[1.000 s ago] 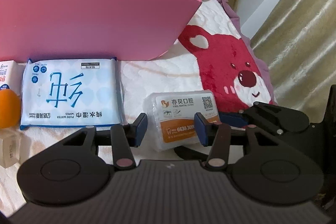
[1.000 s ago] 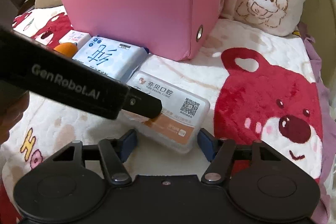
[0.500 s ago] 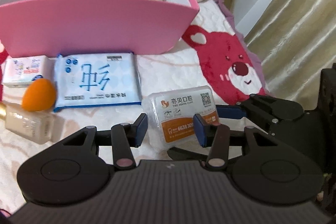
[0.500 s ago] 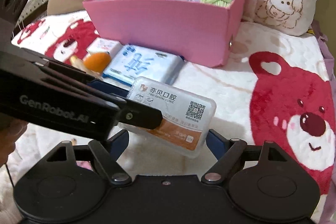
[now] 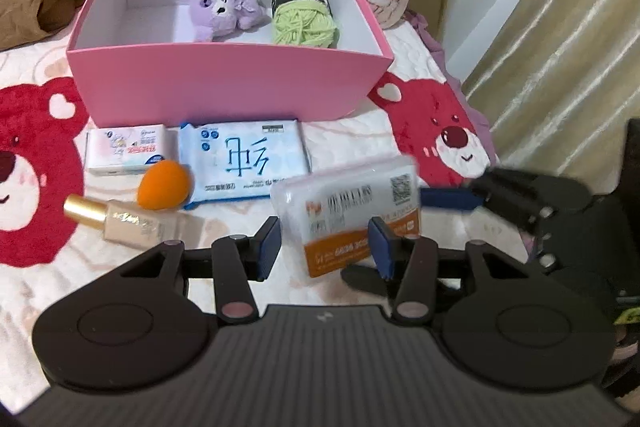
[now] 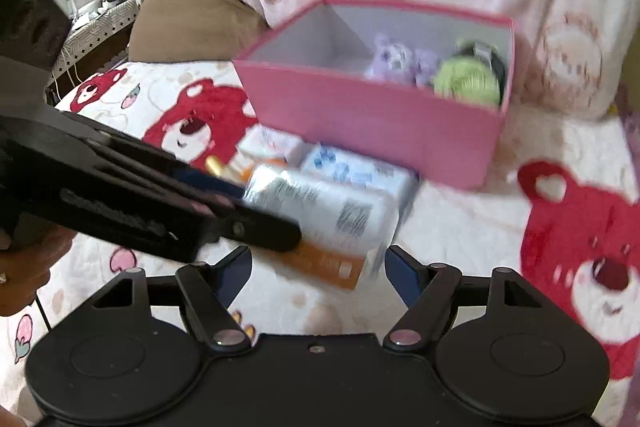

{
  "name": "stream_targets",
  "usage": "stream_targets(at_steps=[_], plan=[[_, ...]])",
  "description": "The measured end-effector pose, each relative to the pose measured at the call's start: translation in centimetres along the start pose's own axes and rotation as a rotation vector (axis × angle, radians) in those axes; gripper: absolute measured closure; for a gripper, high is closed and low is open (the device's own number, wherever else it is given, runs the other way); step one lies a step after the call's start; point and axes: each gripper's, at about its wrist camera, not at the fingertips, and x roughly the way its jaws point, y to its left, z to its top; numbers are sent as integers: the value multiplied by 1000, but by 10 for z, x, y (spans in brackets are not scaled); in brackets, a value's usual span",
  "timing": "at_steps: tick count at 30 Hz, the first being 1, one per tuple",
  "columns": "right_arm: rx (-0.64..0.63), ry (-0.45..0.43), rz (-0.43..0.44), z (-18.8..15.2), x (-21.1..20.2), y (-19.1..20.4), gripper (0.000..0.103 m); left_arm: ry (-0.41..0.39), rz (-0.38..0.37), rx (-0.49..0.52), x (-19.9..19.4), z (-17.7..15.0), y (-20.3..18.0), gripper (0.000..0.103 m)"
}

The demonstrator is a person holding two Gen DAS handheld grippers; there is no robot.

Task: Organize objects
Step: 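Carry the floss box with the left gripper into the pink box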

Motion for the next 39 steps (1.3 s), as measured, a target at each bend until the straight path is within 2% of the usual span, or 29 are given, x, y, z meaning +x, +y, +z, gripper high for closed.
stream_targets(at_steps=[3, 8, 13, 17, 21, 26, 30, 35, 39], plan=[[-28, -12, -33, 15, -7, 8, 21, -7, -17, -6, -14, 12, 1, 58], [24, -68, -11, 41, -20, -1, 25, -50, 3, 24, -38, 39, -3, 58], [81, -102, 33, 69, -23, -16, 39, -104, 42, 63, -59, 72, -3, 57], [178, -83, 90, 97, -9, -38, 49, -119, 88, 74, -62, 105, 1, 57], [248, -46, 113, 122, 17, -57, 51, -116, 129, 69, -48, 136, 9, 57], [292, 17, 93, 144, 53, -75, 50, -95, 122, 13, -17, 163, 33, 57], [305, 61, 60, 153, 88, -88, 50, -91, 113, -45, 14, 173, 53, 56], [317, 153, 47, 152, 131, -104, 50, -23, 90, -154, 56, 177, 80, 57], [314, 191, 17, 151, 155, -107, 51, 5, 88, -217, 84, 175, 95, 57]])
